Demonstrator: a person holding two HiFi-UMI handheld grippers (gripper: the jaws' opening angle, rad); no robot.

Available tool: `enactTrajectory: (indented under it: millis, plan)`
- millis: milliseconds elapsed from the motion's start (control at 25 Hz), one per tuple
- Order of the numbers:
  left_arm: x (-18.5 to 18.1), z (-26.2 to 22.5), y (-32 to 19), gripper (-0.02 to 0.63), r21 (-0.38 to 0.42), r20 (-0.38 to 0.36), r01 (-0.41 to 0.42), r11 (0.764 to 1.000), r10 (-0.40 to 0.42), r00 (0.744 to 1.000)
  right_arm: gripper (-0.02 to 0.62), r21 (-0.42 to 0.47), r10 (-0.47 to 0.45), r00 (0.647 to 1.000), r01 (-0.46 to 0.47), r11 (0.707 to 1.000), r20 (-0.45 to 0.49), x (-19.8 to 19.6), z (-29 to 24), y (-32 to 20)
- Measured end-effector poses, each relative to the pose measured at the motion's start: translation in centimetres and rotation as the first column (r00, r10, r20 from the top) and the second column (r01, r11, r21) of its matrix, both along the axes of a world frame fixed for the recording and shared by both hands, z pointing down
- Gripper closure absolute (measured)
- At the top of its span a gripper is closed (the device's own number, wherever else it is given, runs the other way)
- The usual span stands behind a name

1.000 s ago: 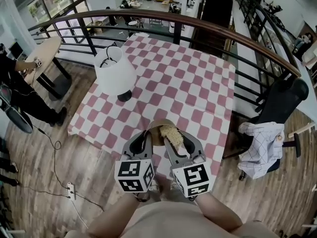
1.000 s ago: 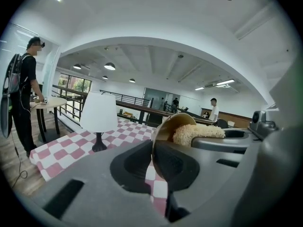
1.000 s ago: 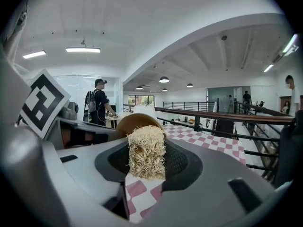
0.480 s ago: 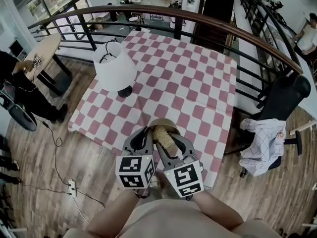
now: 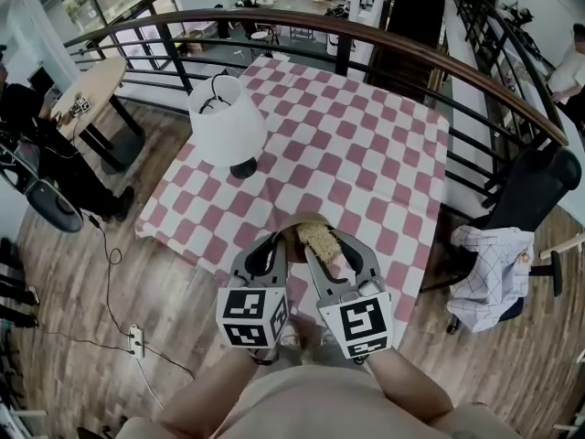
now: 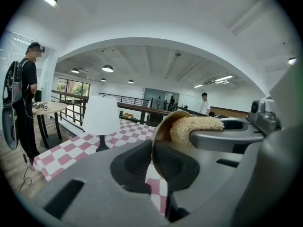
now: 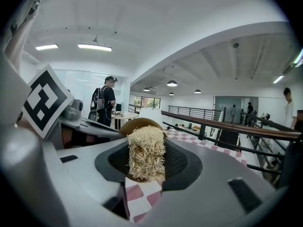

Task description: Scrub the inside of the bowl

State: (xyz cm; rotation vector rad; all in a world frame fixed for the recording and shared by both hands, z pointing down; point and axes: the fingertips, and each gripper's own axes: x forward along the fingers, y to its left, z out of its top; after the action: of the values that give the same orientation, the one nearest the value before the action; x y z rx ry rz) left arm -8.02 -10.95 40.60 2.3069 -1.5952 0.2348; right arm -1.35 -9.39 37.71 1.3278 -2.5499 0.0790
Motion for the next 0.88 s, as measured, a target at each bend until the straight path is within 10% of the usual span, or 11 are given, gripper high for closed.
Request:
enactTrajectory:
  millis: [440,880]
  plan:
    - [-1.7,-0.2,-0.1,0.586,-0.021,-0.005,0.026,0.999,-0.026,1.000,0.442,0.002,-0.111,0.994,0.111,0.994,0.024,-0.7,-2.0,2.5]
    - [2.5,-0.2,0.8,0.586,-0.014,0.311,-0.214,0.977,0.207,0.928,0.439,0.060,-0.247,0.965,0.242,0.968,0.094,0.2,-9.6,1.7]
